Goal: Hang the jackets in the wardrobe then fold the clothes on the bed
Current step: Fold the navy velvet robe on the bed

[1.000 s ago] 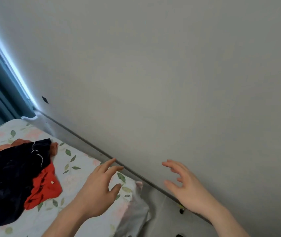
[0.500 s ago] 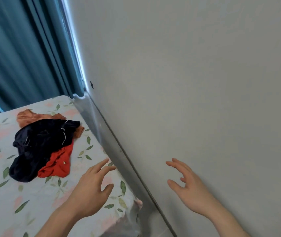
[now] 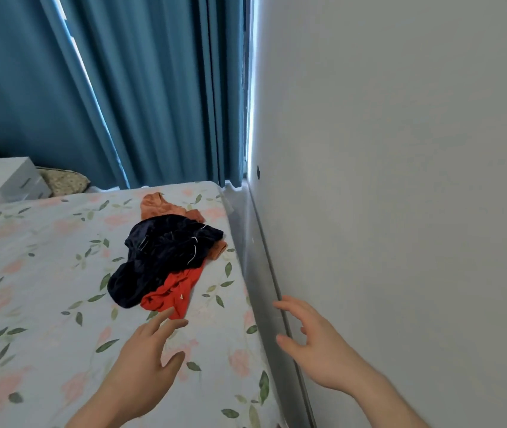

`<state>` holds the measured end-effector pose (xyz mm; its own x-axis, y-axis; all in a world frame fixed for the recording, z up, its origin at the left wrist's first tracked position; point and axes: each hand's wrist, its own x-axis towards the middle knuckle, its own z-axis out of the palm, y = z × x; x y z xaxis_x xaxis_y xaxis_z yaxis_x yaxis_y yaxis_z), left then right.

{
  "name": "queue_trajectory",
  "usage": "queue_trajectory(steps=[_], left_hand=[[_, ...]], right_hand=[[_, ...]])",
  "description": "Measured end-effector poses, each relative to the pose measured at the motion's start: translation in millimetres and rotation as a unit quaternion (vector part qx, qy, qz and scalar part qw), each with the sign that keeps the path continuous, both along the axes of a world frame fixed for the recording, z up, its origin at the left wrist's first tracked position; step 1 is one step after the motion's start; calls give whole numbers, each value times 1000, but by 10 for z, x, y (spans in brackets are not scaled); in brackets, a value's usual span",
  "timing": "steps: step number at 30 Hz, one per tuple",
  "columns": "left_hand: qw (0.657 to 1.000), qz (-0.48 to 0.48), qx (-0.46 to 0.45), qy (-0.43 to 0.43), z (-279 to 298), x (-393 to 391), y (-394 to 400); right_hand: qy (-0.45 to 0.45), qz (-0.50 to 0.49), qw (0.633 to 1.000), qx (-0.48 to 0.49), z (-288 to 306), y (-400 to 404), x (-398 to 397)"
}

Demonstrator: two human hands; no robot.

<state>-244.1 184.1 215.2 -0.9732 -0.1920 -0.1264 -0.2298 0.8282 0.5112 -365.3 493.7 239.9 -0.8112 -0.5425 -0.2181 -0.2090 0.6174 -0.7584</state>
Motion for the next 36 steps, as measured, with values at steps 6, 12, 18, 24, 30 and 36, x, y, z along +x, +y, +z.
queue_trajectory(steps=[6,12,18,24,30,36], left_hand=[[997,77,24,16,1,-141,-168],[983,182,20,-11,-124,-299,-171],[952,303,27,-19,-285,-450,-34],[929,367,35,-7,-284,-411,223],[940,339,29,-21,-283,-447,226],[955,287,63,-31,-436,-796,162]], right_hand=[[-2,87,996,12,-44,-474,-605],[-9,208,978,28,-276,-1096,-1353],[-24,327,944,43,-461,-1717,-1918],[-30,375,925,50,-602,-1909,-2101],[-27,360,931,59,-750,-1665,-2099],[-28,318,945,71,-864,-1534,-2352]])
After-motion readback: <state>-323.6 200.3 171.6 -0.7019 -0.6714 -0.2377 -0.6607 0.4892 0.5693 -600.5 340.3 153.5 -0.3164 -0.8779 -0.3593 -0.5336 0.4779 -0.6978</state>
